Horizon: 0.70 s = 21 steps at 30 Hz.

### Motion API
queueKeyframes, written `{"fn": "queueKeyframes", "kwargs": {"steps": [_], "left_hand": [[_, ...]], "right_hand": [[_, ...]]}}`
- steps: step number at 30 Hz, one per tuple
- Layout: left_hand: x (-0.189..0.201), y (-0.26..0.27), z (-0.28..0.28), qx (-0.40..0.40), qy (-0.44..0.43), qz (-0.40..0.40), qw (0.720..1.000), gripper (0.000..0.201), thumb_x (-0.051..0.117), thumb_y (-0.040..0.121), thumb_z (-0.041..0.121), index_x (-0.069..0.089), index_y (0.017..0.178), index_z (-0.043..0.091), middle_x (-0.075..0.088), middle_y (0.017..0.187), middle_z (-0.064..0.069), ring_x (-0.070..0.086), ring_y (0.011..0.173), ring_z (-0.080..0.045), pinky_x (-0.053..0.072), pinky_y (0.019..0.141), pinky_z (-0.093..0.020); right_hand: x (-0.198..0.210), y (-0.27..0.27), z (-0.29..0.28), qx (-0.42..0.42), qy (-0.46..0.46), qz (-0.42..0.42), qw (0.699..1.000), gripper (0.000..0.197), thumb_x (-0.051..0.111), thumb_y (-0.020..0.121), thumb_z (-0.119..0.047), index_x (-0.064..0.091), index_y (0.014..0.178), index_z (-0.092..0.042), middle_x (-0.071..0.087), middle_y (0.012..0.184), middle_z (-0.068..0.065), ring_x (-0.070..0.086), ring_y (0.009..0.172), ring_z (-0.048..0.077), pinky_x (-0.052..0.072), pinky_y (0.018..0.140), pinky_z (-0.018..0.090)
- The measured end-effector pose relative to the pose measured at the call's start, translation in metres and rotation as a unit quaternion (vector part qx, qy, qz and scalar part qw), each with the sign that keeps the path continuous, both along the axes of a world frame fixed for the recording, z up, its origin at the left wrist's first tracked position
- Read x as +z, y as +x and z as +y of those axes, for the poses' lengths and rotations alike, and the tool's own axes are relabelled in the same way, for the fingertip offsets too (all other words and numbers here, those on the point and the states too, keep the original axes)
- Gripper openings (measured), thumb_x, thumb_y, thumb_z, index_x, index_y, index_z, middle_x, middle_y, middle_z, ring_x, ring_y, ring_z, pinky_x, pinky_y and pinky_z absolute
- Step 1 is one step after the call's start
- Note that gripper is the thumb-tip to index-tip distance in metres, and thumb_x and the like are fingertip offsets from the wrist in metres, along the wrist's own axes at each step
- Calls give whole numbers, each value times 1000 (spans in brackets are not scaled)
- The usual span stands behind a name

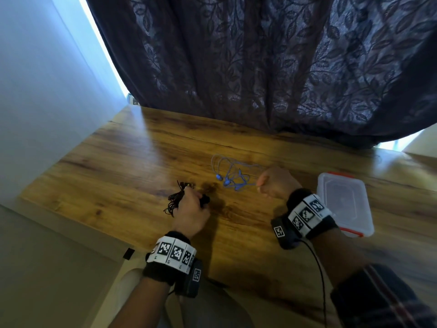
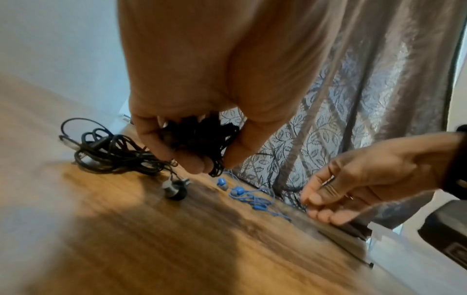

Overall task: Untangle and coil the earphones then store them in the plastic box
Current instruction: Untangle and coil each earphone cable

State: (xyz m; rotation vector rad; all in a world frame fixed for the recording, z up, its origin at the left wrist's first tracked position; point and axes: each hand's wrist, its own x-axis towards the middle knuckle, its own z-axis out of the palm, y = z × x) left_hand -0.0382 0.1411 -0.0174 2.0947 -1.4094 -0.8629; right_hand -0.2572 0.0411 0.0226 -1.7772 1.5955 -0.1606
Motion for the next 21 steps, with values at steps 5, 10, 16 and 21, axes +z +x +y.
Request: {"fn": "queueKeyframes", "kwargs": {"steps": [5,10,16,21], "left_hand": [[-3,-8,0,-14,21,-83,996,37,67,87,16,38,111,20,50,123,-7,45,121,-31,37,102,-47],[0,-6,3,-31,25,-140,989,42,66,91,33,48,126,21,48,135,-5,39,130,-28,31,108,-45],[18,-9,9,-8,-63,-141,988,31,60,94,36,55,122,22,51,131,-4,41,127,-27,32,104,-45],[32,-12,13,-15,-138,-92,986,17,60,94,33,56,108,25,55,118,1,45,118,-21,38,101,-44]], "right_hand": [[-17,16,-24,-15,-50,25,998,13,64,93,-8,75,87,-4,74,99,12,70,97,27,56,94,41],[-24,28,-34,-36,-56,46,997,12,60,93,-7,71,96,-2,72,102,14,69,99,30,57,90,40],[-32,44,-30,-76,11,27,997,23,72,89,-26,67,106,-10,70,105,6,72,89,25,64,75,40],[-36,47,-35,-113,37,-3,993,24,73,88,-18,66,109,-7,71,102,12,72,83,25,63,72,36]]}}
